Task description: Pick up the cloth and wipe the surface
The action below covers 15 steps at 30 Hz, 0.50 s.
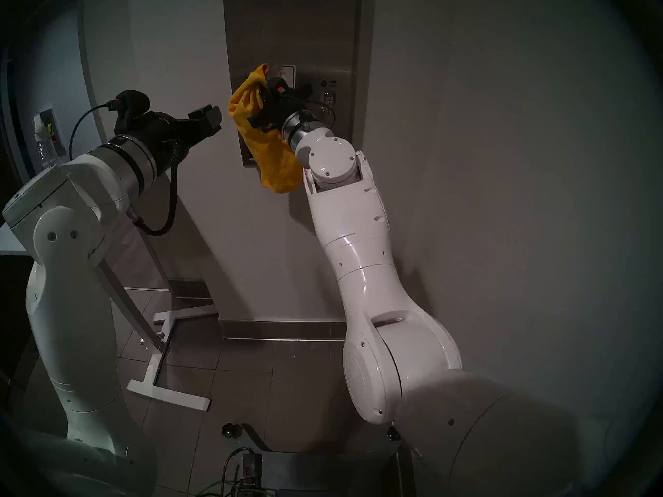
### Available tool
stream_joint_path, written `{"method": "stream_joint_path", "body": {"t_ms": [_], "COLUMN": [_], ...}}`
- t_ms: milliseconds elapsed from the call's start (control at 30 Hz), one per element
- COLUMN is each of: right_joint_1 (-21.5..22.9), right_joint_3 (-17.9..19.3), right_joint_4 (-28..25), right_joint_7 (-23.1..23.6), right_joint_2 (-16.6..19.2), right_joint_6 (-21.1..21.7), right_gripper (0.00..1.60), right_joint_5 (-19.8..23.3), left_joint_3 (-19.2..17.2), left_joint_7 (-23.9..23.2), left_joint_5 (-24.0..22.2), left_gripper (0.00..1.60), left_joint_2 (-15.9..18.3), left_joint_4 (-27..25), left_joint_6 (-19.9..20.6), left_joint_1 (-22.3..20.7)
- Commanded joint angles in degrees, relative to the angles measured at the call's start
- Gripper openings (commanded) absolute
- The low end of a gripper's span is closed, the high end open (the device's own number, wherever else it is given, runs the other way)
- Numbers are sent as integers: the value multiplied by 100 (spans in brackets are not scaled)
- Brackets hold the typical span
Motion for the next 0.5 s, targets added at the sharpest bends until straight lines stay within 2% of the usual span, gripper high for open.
{"method": "stream_joint_path", "body": {"t_ms": [0, 267, 300, 467], "right_joint_1": [609, 986, 887, 1201], "right_joint_3": [78, 127, 130, 152], "right_joint_4": [88, 821, 783, 1331], "right_joint_7": [-568, -1256, -1294, -1650], "right_joint_2": [-350, -695, -739, -813], "right_joint_6": [97, 351, 356, 460], "right_gripper": [0, 0, 0, 0], "right_joint_5": [-154, -326, -355, -427], "left_joint_3": [-27, -47, -49, -59], "left_joint_7": [-23, -30, -30, -33], "left_joint_5": [-18, -50, -52, -70], "left_gripper": [160, 160, 160, 160], "left_joint_2": [-2, -12, -13, -16], "left_joint_4": [-144, -144, -144, -144], "left_joint_6": [-32, -25, -25, -21], "left_joint_1": [-110, -111, -112, -114]}}
